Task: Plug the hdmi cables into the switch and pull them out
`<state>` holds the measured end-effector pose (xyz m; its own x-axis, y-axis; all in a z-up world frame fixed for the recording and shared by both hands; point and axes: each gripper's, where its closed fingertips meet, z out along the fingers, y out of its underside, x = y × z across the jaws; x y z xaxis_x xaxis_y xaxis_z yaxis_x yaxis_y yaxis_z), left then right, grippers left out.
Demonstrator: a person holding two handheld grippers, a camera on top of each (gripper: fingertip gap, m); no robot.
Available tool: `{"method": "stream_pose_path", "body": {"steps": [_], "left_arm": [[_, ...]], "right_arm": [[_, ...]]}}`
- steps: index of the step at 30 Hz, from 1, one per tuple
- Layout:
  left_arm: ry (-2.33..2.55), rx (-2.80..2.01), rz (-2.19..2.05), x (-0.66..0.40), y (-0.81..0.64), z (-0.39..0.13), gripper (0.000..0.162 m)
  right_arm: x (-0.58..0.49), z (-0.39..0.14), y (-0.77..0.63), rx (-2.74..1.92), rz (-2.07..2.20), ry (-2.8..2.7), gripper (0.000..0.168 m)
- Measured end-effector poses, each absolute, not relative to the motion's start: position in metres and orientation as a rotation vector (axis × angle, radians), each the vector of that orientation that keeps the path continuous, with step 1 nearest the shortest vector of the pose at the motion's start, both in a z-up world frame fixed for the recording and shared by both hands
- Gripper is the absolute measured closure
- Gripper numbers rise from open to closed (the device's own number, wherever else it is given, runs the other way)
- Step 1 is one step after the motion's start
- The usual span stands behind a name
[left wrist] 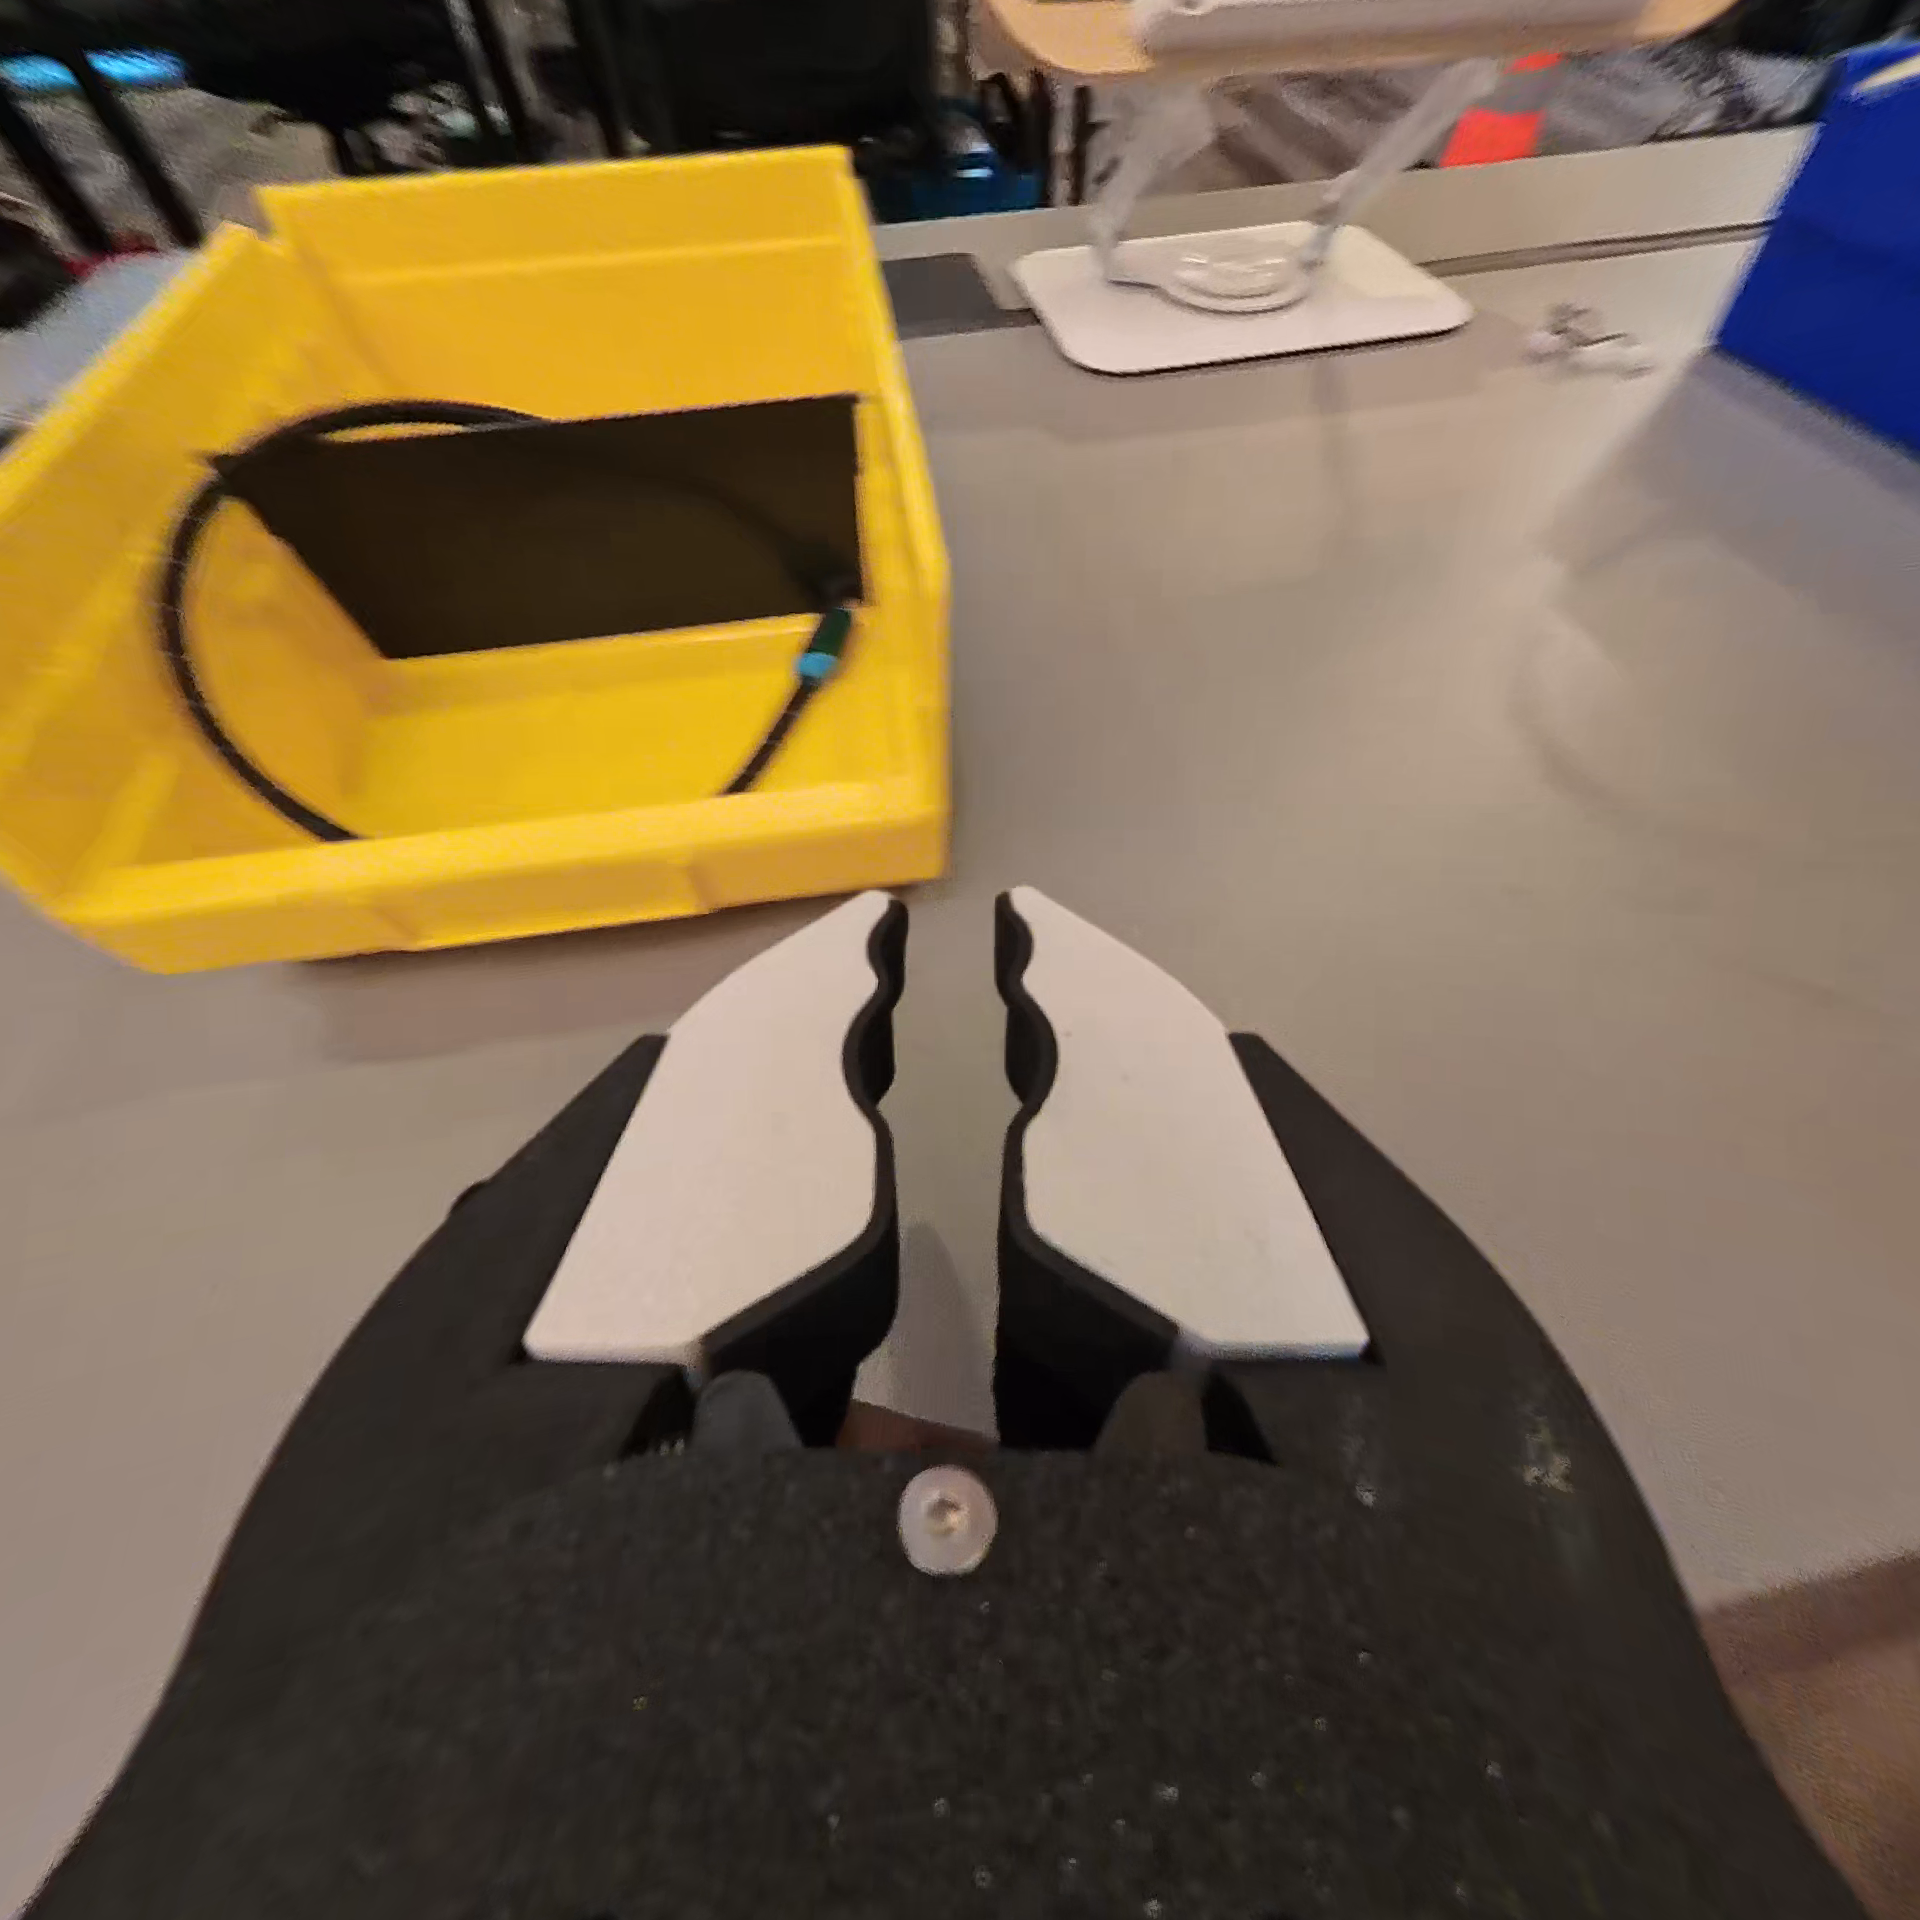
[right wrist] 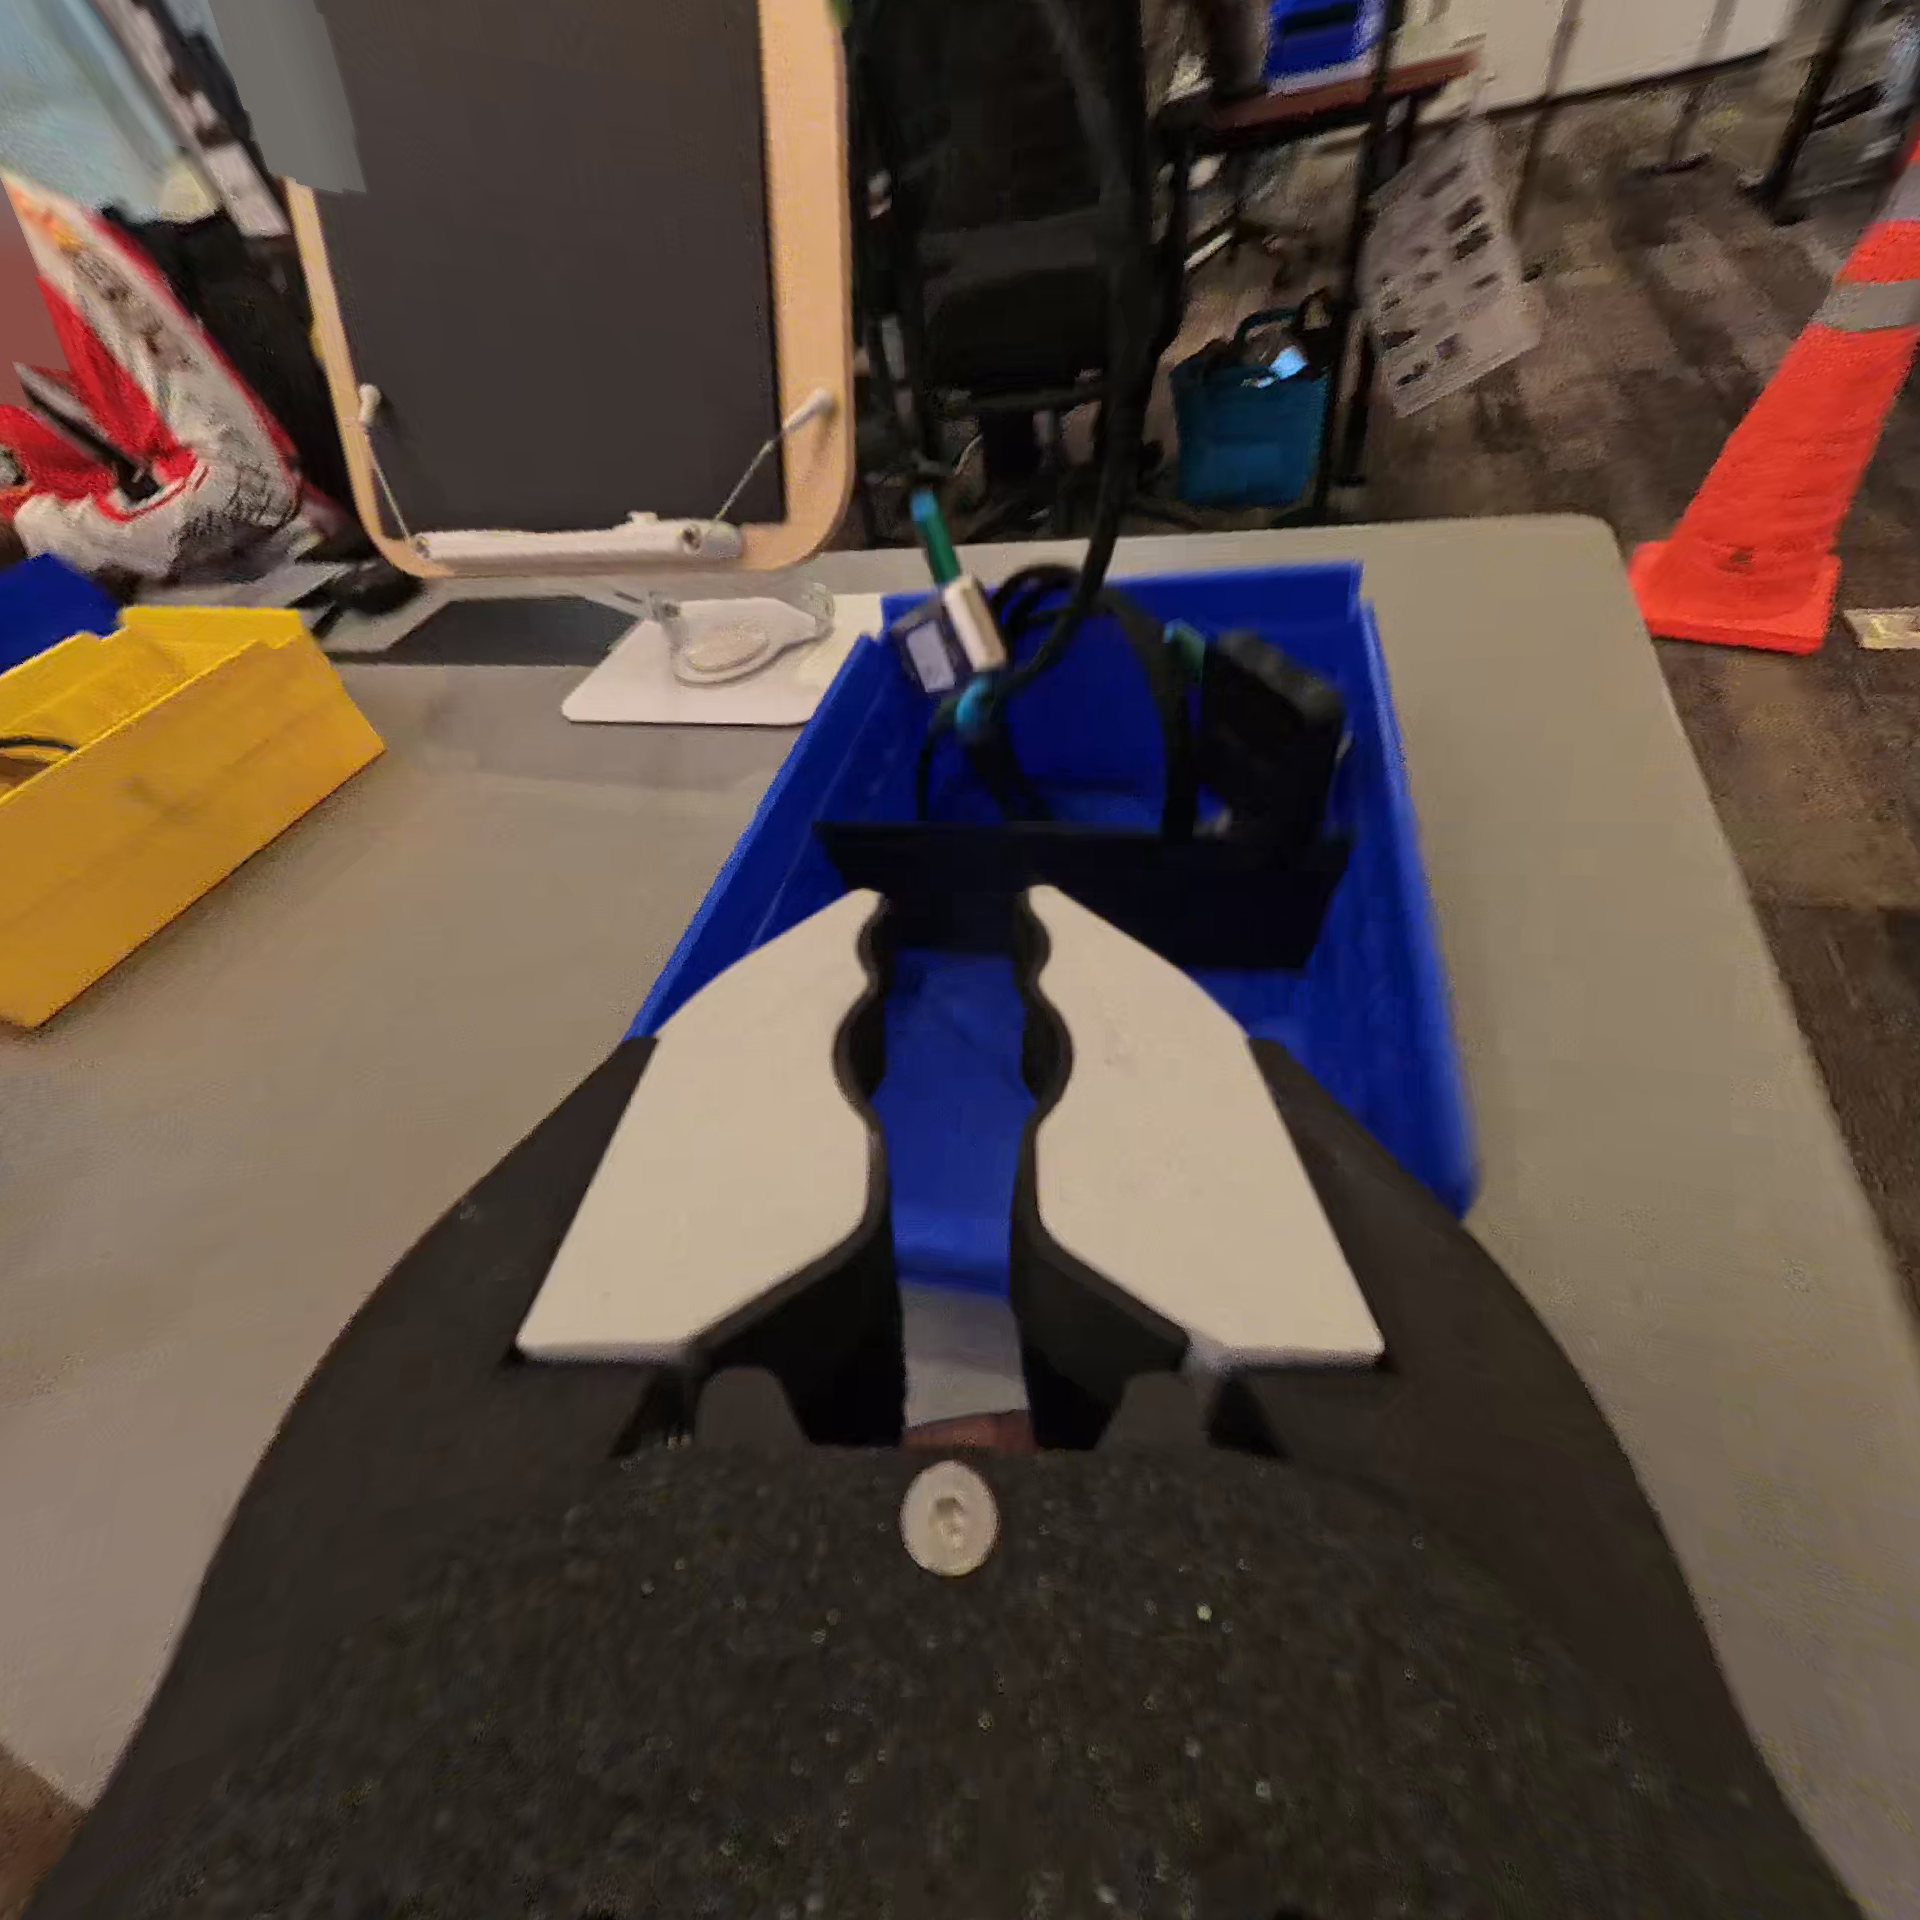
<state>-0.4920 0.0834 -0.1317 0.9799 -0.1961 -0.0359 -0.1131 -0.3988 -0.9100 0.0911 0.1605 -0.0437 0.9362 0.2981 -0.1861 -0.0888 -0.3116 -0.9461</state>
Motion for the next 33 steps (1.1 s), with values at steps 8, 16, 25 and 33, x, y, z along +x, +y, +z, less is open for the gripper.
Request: {"method": "stream_pose_path", "body": {"steps": [8, 16, 25, 33], "left_arm": [[-0.024, -2.0, -0.243, -0.54, 0.096, -0.146, 0.145], [-0.043, -2.038, -0.155, -0.548, 0.079, -0.15, 0.144], [-0.017, -2.078, -0.072, -0.553, 0.074, -0.16, 0.144], [-0.034, -2.11, -0.141, -0.548, 0.075, -0.166, 0.142]], "right_arm": [[0.063, -0.139, 0.113, -1.907, 0.081, -0.148, 0.143], [0.058, -0.137, 0.125, -1.877, 0.137, -0.163, 0.144], [0.063, -0.134, 0.118, -1.876, 0.247, -0.084, 0.142], [0.061, -0.136, 0.12, -1.886, 0.239, -0.092, 0.141]]}}
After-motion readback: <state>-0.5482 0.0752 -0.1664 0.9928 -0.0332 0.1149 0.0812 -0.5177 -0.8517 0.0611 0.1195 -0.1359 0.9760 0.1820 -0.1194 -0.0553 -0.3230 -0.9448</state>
